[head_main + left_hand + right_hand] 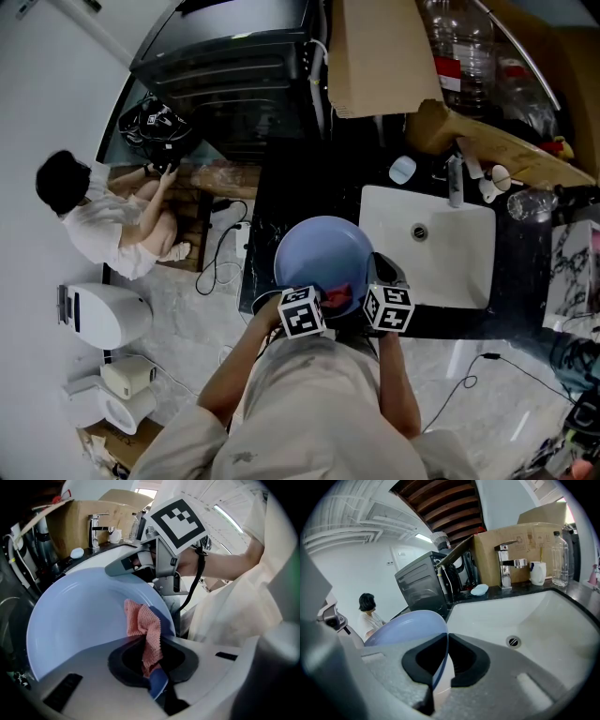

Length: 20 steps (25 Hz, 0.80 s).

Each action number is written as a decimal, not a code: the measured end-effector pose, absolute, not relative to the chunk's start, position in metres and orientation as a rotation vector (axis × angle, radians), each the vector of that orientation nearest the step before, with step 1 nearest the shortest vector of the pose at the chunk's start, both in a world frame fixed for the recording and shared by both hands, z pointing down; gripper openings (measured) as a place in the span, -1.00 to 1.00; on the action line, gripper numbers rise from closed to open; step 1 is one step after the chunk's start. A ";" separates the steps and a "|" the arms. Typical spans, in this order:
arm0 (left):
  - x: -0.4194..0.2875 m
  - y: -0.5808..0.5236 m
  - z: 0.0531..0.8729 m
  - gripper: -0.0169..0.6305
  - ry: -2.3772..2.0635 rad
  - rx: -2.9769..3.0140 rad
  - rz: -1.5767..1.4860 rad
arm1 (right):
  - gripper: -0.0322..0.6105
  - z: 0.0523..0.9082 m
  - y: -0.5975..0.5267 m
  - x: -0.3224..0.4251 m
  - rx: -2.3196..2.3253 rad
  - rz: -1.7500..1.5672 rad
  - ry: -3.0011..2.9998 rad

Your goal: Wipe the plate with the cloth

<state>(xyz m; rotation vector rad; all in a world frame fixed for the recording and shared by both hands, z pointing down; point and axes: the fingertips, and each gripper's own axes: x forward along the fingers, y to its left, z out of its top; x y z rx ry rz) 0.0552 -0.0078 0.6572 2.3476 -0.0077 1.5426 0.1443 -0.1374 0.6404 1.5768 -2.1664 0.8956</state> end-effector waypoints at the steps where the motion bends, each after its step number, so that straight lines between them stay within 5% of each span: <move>1: 0.055 -0.008 0.655 -0.84 -0.006 2.348 1.549 | -0.84 0.640 -0.137 0.144 1.576 0.895 -2.166; 20: 0.025 -0.024 0.657 -0.84 -0.075 2.261 1.649 | -0.85 0.642 -0.139 0.144 1.555 0.899 -2.179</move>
